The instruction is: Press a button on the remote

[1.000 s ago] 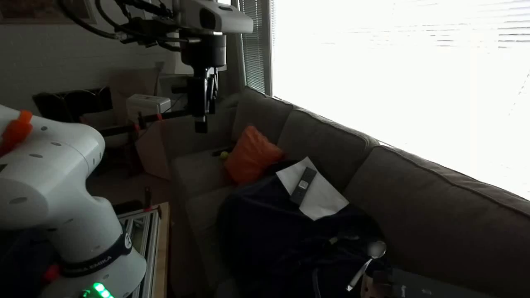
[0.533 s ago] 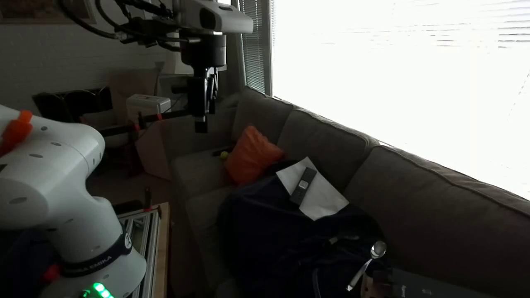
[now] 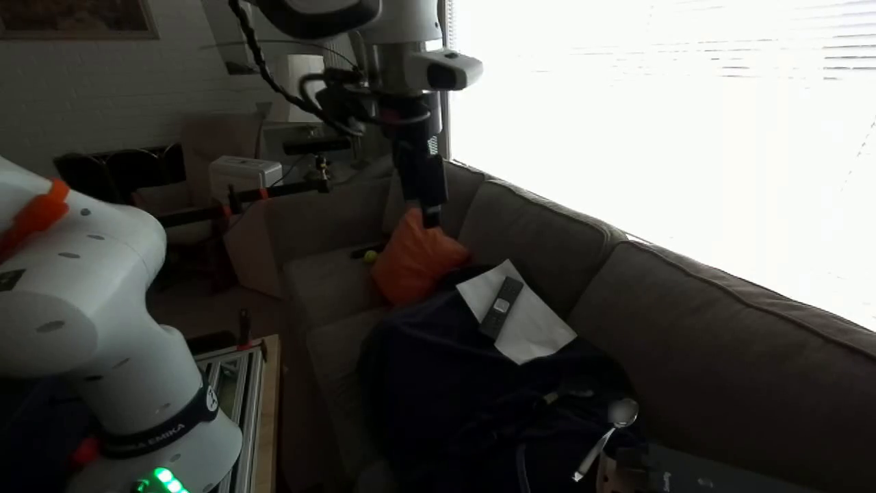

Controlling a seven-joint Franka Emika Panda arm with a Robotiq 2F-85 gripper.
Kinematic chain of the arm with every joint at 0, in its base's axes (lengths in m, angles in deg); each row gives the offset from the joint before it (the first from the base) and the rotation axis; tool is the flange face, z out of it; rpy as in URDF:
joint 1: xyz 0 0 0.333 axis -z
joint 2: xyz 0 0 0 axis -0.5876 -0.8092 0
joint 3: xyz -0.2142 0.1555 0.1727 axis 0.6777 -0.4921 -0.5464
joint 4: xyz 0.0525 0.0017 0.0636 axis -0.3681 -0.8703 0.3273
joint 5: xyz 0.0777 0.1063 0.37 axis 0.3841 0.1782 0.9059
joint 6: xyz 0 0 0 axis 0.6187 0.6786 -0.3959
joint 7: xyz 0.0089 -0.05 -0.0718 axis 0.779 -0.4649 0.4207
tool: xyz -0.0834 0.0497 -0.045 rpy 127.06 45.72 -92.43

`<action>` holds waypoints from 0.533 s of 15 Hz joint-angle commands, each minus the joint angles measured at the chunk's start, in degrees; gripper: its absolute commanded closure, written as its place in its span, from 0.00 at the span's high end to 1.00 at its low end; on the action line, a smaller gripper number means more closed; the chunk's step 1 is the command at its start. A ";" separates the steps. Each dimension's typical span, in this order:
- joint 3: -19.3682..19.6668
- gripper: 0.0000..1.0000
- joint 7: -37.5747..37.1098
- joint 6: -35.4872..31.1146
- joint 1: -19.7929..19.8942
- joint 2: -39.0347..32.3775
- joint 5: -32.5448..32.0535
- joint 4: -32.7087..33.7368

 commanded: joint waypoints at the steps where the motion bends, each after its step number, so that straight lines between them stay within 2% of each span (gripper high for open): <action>1: 1.83 1.00 10.10 -11.60 -4.50 -9.84 3.83 0.86; 3: 3.03 1.00 17.24 -16.75 -6.73 -14.95 7.16 1.29; 4: 3.49 0.75 21.12 -18.79 -7.62 -17.37 8.82 1.62; 5: 4.07 0.73 25.55 -20.10 -8.60 -19.75 11.18 2.24; 8: 4.37 0.49 36.14 -21.59 -9.62 -25.42 17.62 4.16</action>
